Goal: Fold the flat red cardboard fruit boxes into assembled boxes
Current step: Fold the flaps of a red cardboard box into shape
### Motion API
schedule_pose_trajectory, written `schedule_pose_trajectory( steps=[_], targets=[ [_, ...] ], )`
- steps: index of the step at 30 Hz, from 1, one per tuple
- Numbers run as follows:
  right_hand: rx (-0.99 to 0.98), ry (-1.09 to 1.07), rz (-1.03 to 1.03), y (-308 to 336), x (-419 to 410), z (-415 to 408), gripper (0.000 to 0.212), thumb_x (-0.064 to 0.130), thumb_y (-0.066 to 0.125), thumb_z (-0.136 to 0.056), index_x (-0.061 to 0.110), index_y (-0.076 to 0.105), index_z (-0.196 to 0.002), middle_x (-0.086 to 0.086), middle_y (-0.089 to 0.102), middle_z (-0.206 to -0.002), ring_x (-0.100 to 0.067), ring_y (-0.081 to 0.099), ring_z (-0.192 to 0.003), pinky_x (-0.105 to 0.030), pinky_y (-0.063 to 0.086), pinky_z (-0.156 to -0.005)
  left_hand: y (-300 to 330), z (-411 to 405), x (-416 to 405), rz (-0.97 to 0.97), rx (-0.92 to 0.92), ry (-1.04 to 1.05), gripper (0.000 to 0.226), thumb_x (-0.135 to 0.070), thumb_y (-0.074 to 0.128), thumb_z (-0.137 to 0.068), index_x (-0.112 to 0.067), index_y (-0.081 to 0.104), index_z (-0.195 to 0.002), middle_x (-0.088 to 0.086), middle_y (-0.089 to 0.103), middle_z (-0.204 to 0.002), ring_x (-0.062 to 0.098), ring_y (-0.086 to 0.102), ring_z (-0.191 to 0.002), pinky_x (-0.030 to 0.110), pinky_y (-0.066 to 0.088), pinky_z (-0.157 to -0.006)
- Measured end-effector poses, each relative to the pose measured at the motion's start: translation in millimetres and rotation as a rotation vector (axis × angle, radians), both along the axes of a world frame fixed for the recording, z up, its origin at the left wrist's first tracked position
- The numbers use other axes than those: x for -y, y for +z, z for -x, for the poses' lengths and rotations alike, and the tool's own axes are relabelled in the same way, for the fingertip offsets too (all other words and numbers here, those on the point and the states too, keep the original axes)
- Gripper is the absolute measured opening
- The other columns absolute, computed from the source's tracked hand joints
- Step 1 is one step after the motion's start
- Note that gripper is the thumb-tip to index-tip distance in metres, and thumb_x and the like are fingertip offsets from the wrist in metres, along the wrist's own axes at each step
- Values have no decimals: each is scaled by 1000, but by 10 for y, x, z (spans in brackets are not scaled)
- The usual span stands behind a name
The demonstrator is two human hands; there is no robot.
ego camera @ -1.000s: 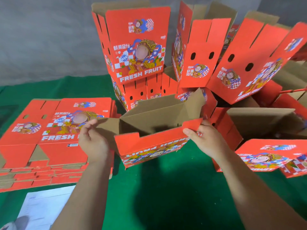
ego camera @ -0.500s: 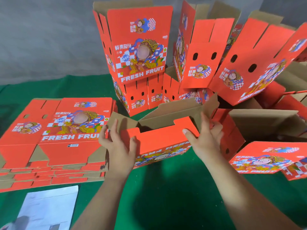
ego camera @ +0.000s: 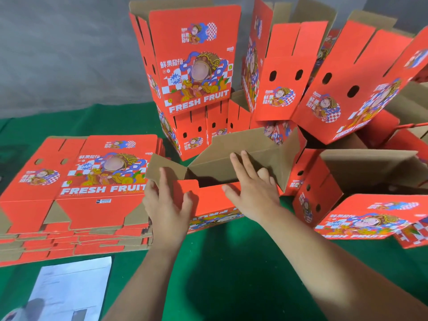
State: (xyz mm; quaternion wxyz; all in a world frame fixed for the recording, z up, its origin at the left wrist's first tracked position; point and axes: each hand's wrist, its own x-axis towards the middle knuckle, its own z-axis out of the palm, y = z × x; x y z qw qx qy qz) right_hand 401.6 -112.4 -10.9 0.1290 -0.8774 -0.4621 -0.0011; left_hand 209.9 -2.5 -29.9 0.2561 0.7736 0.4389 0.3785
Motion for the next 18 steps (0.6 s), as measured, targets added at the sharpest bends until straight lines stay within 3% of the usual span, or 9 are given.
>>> schedule_pose_trajectory(
  steps=[2, 5, 8, 10, 11, 14, 16, 18],
  targets=[
    [-3, -19, 47, 10, -31, -10, 94, 90, 22, -85, 49, -21, -158, 16, -23, -170, -28, 41, -118, -48, 36, -104, 19, 23, -52, -17, 89, -7, 77, -30, 56, -95, -13, 25, -163, 21, 37, -155, 36, 34, -141, 39, 21, -117],
    [24, -63, 85, 20, -58, -8, 103, 99, 13, -76, 47, -21, -158, 9, -36, -167, -28, 38, -119, -44, 33, -98, 68, 57, -117, -59, 164, 29, 68, -19, 53, -96, -7, 32, -160, 19, 51, -143, 36, 44, -132, 38, 28, -113],
    [-19, -155, 28, 14, -78, -38, 108, 98, 23, -74, 47, -23, -158, -1, -47, -160, -30, 22, -140, -45, 28, -109, 144, 42, -136, -44, 284, 57, 67, -9, 51, -96, -5, 32, -160, 20, 51, -131, 41, 45, -125, 59, 37, -110],
    [-34, -194, -15, 5, -80, -49, 110, 93, 34, -77, 45, -22, -158, -2, -47, -160, -30, 9, -151, -47, 21, -119, 173, 45, -134, -83, 330, 62, 67, -2, 48, -94, -5, 33, -160, 18, 48, -124, 39, 45, -120, 57, 41, -107],
    [-30, -205, -43, -4, -82, -44, 111, 90, 39, -78, 43, -21, -159, -3, -45, -162, -30, 7, -153, -48, 20, -121, 182, 47, -118, -128, 329, 46, 68, 0, 48, -93, -7, 36, -159, 17, 47, -122, 34, 45, -118, 50, 42, -107],
    [28, -180, -101, -39, -93, 16, 109, 81, 47, -83, 39, -16, -162, -6, -38, -166, -31, 10, -155, -46, 20, -121, 179, 14, -55, -334, 219, -52, 67, 10, 46, -83, -9, 48, -147, 14, 49, -121, 22, 43, -113, 21, 34, -105],
    [43, -143, -101, -48, -109, 46, 107, 78, 46, -85, 40, -19, -161, -3, -38, -166, -31, 20, -154, -46, 26, -118, 145, -80, -36, -373, 135, -69, 57, 18, 55, -76, -2, 61, -128, 21, 58, -114, 28, 51, -108, 28, 39, -98],
    [18, -142, -70, -24, -124, 45, 109, 79, 46, -83, 44, -27, -157, 1, -43, -163, -35, 39, -142, -48, 36, -109, 141, -122, -24, -272, 8, -94, 53, 14, 59, -76, -8, 69, -123, 15, 65, -111, 31, 56, -101, 41, 44, -89]
  ],
)
